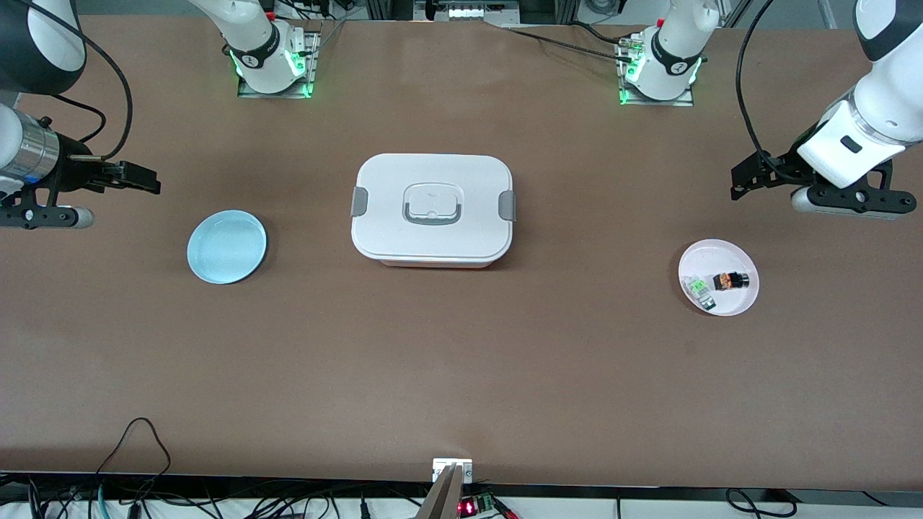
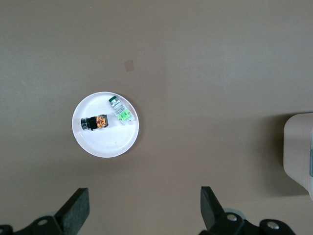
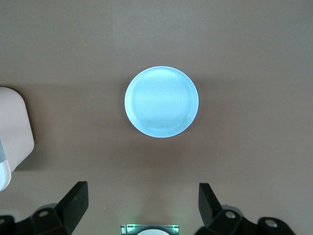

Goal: Transfer orange switch to right arm and place
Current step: 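Move the left gripper over the black-orange switch on the pink plate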

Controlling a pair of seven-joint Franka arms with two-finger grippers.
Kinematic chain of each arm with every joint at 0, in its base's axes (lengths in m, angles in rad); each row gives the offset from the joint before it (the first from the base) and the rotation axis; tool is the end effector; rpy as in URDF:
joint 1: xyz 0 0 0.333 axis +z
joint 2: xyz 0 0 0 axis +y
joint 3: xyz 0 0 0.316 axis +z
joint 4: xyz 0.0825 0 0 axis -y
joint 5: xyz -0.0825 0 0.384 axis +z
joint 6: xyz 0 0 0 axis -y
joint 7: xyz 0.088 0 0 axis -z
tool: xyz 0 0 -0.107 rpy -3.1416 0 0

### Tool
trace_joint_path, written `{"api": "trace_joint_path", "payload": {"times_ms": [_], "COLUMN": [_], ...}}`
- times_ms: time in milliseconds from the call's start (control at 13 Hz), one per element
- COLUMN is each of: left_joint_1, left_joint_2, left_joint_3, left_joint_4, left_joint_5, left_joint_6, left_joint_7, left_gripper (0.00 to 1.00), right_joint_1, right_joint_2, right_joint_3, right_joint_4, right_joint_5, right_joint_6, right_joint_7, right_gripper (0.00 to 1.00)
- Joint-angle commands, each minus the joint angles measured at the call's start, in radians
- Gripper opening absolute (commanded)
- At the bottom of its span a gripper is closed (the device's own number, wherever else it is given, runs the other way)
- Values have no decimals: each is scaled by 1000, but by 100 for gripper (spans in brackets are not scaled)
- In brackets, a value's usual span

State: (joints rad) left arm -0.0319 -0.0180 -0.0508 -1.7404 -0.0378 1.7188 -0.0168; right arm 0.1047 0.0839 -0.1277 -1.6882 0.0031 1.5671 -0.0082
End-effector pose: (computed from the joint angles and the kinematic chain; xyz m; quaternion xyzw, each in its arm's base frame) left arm 0.5543 -0.0497 0.5667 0.9994 -0.0301 -0.0027 0.0181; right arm 0.5656 -0.0104 0.5227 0.9947 -0.0078 -0.1020 0.0022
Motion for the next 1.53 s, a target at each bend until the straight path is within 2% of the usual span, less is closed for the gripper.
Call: {"api": "trace_joint_path", "payload": {"times_ms": [0, 384, 614, 844, 997, 1227, 1457], "left_joint_1": [-3, 9, 26, 29, 81, 133, 133], "left_joint_2": [-7, 23, 85, 107, 127, 190, 197], "left_joint_3": [5, 11, 17, 20, 22, 22, 22], "left_joint_4": [9, 7, 44, 47, 44, 32, -48], "left_joint_5": [24, 21, 9, 24, 24, 29, 116], "left_joint_6": [-15, -21, -154, -171, -177, -92, 69], "left_joint_7": [3, -19, -54, -58, -58, -42, -40], "left_gripper": [100, 100, 100, 100, 100, 100, 100], "right_joint_1": [-3, -5, -3, -3, -3, -3, -3], "right_joint_2": [0, 1, 1, 4, 4, 7, 8], "right_joint_3": [0, -3, -1, -3, -1, -1, -3], "right_joint_4": [2, 2, 2, 2, 1, 2, 2], "right_joint_5": [6, 5, 6, 6, 6, 9, 9], "right_joint_6": [2, 4, 4, 4, 4, 4, 5], "right_joint_7": [7, 7, 7, 7, 7, 7, 7], "right_gripper": [100, 100, 100, 100, 100, 100, 100]}}
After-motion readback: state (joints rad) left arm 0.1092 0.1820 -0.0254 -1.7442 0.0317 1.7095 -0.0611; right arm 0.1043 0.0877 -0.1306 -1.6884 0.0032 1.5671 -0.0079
